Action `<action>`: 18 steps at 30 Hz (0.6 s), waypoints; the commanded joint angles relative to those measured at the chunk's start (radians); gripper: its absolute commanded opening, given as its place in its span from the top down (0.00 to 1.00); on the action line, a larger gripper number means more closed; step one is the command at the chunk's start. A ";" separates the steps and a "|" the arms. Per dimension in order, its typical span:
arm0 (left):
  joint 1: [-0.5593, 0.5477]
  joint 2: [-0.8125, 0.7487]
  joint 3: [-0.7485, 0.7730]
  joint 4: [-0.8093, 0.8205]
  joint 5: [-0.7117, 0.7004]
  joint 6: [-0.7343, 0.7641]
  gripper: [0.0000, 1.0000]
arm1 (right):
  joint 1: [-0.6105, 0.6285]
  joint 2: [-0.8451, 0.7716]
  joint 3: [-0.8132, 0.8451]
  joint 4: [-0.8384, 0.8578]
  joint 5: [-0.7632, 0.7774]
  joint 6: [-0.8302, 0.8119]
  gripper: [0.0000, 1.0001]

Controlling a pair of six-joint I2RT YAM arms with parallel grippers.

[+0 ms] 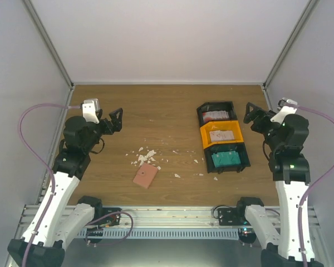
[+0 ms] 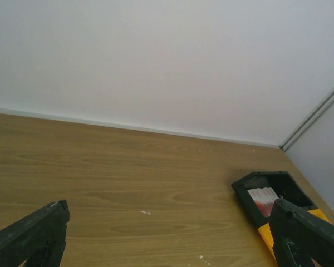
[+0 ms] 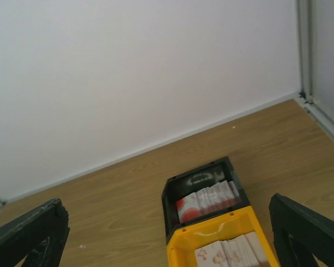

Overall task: Put the credit cards into the card holder
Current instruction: Open the card holder at the center of the board.

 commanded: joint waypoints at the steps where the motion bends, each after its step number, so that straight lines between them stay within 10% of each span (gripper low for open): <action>1: 0.028 0.007 -0.035 0.131 0.066 -0.076 0.02 | -0.044 0.003 0.003 0.062 -0.186 0.000 0.01; 9: 0.045 0.038 -0.106 0.197 0.249 -0.154 0.01 | -0.046 0.094 -0.088 0.203 -0.549 0.014 0.01; 18: -0.022 0.214 -0.178 0.177 0.349 -0.244 0.01 | 0.375 0.284 -0.229 0.388 -0.401 0.081 0.01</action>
